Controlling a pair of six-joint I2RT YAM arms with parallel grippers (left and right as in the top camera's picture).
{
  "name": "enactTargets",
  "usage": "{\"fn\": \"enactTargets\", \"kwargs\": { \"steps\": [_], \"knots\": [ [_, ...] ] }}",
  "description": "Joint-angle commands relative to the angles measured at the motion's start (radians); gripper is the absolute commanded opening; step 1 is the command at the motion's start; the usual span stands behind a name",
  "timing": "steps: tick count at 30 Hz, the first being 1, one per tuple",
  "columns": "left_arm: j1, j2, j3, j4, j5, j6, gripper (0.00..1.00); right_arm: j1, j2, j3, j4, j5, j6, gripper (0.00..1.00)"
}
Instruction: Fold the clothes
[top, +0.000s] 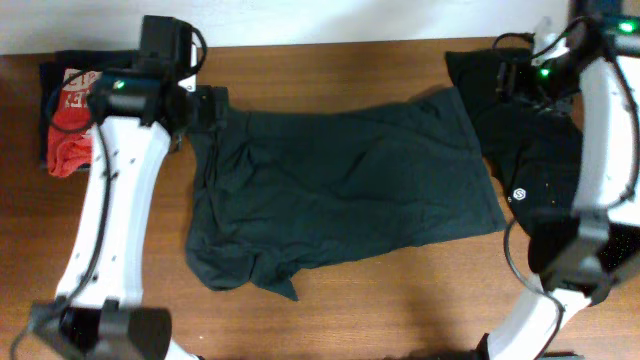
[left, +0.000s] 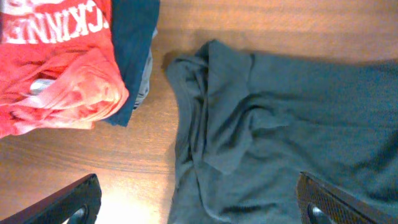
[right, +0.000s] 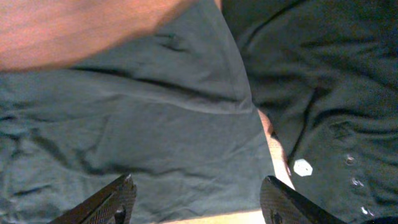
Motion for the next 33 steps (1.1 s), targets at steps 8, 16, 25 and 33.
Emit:
{"fn": "enactTargets", "kwargs": {
  "steps": [8, 16, 25, 33],
  "knots": [
    [-0.086, -0.169, -0.019, -0.218, 0.085, -0.136, 0.99, -0.029, -0.332, -0.005, -0.177, 0.1, 0.069, 0.68],
    [-0.188, -0.248, -0.362, -0.199, 0.087, -0.352, 0.99, -0.029, -0.481, -0.223, -0.172, 0.184, 0.114, 0.68],
    [-0.284, -0.399, -0.861, 0.014, 0.242, -0.572, 0.98, -0.029, -0.481, -0.592, 0.089, 0.103, 0.117, 0.68],
    [-0.291, -0.425, -1.169, 0.197, 0.2, -0.941, 0.83, -0.027, -0.478, -0.732, 0.231, 0.07, 0.113, 0.69]
  ]
}}
